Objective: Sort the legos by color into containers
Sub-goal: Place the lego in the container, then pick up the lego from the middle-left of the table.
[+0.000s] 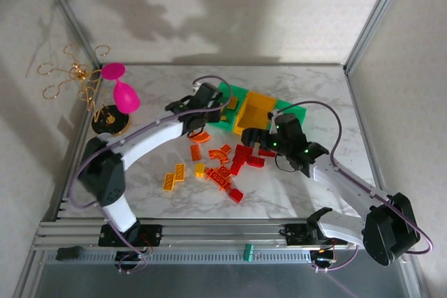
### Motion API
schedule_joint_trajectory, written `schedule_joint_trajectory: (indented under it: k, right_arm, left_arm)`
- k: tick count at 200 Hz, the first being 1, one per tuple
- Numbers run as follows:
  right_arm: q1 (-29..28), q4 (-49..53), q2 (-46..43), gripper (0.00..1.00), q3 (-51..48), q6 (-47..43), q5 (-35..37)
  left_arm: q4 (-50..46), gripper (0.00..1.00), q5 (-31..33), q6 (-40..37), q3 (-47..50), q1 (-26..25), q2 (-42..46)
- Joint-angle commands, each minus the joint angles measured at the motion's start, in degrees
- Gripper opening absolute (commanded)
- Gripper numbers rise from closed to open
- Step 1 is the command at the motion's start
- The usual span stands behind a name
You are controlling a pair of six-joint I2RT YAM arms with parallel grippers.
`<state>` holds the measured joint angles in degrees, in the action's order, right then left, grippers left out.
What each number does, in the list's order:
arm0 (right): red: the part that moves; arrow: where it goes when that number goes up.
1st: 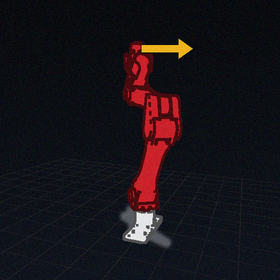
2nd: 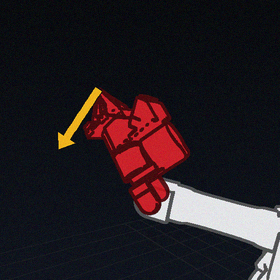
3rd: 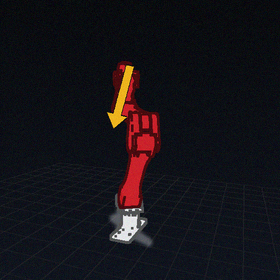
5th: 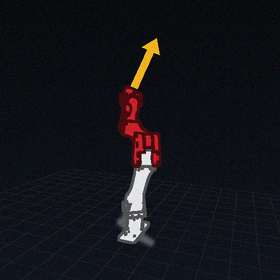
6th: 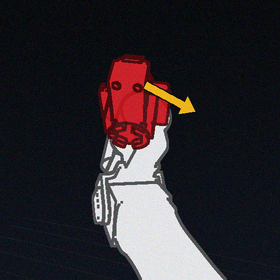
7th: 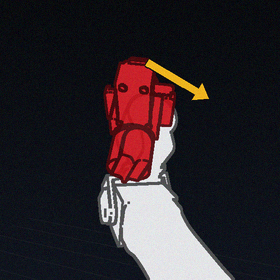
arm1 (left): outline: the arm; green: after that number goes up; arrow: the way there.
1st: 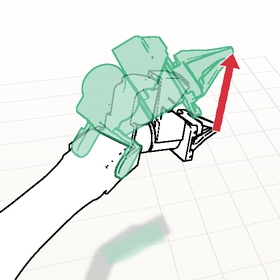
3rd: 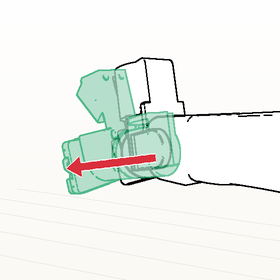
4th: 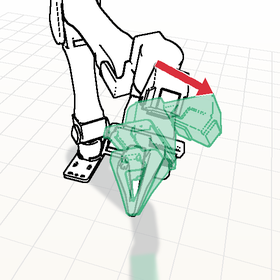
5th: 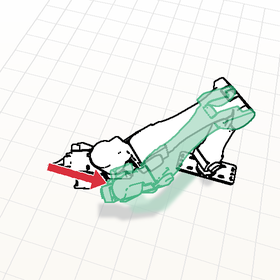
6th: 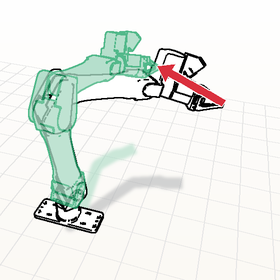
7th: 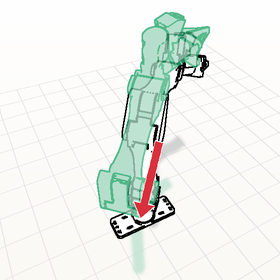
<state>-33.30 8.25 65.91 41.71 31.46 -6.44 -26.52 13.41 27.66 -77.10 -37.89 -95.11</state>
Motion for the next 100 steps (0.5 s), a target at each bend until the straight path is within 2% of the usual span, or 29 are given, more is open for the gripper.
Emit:
schedule_joint_trajectory:
  k: [1, 30, 49, 75, 100]
  right_arm:
    - [-2.2, 1.7, 0.7, 0.99, 0.8, -1.3, -1.6]
    - [-5.8, 1.7, 0.9, 0.99, -0.9, -0.6, -1.2]
    - [-6.2, 0.5, 1.3, 0.99, -2.7, 0.4, -1.2]
    - [-8.9, -1.5, 3.0, 0.99, -4.6, 2.0, -1.6]
    - [-9.0, -3.7, 3.5, 0.99, -6.2, 3.8, -1.2]
  left_arm:
    - [-2.6, 0.53, -0.9, 3.9, 8.1, -0.6, 5.4]
    - [-4.0, 0.54, -3.0, 8.3, 18.2, -3.0, 13.2]
    - [-4.8, 0.55, -4.5, 11.8, 22.9, -5.1, 15.8]
    - [-3.1, 0.56, -7.8, 14.2, 27.4, -7.8, 16.4]
    - [-2.8, 0.56, -7.5, 15.2, 28.5, -9.2, 14.3]
